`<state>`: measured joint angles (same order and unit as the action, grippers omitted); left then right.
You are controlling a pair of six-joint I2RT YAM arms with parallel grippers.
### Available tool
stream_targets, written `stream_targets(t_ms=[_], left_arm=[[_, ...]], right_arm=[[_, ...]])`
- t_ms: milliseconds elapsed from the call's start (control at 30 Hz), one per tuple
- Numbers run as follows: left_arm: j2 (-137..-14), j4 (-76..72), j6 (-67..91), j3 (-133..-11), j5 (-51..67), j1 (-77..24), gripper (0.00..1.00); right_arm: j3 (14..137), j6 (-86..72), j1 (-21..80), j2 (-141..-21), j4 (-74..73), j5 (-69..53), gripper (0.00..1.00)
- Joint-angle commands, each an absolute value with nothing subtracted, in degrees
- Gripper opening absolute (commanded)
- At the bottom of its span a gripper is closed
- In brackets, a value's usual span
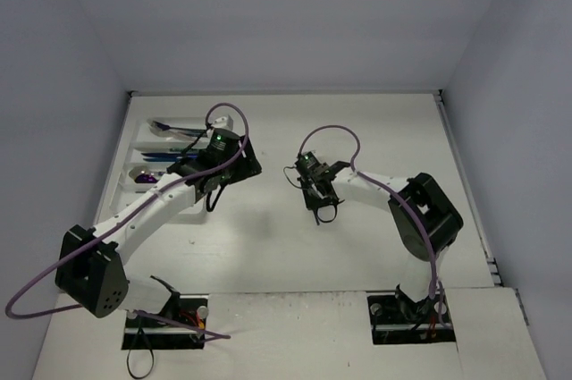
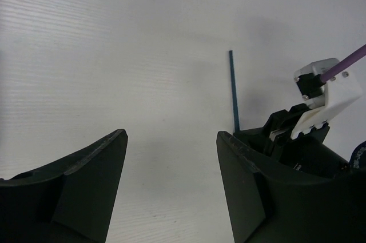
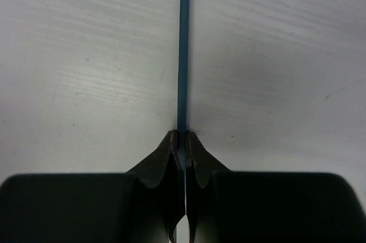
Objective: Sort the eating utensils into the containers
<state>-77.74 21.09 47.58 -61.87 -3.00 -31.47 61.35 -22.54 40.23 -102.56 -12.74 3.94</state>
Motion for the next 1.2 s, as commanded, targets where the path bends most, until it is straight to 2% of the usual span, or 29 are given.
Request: stream_targets(t_ms=[0,300,633,733,867,933,1067,1167], left_arm=[[-80.31,17.16,46.98,-67.33,-2.15,-34.78,0.61],[-86.36,12.33,48.37,-72.4,-0.4,-38.27,0.61],[-87.54,5.05,51.22,-72.0,1.47,-39.11,0.6],[-88.07,4.75,51.86,-71.54,1.65,-39.18,0.57],[-88.96,4.9,52.57,-71.27,1.49,-39.56,0.44],[-89.03,4.67,53.07,-70.8,0.83,-39.9,0.3],[-89.05,3.21,54.55,-69.87,0.54,-39.9,0.16],[-89.33,2.17,55.94,-69.59,0.96,-39.9,0.1]], right_arm=[[59.3,-19.14,41.72,-92.64,-11.04,1.11,0.0],[57.53,-15.79,41.75,-79.15,-9.67,-6.04,0.0],[57.92,-15.2,41.84,-76.47,-9.14,-8.0,0.0],[58.07,-15.36,41.86,-76.16,-8.92,-8.07,0.0],[58.33,-15.66,41.84,-76.05,-8.66,-8.19,0.0],[58.53,-15.77,41.84,-76.09,-8.49,-8.26,0.0],[58.54,-15.91,41.84,-75.93,-8.25,-8.35,0.0],[58.54,-16.0,41.85,-75.85,-7.98,-8.44,0.0]])
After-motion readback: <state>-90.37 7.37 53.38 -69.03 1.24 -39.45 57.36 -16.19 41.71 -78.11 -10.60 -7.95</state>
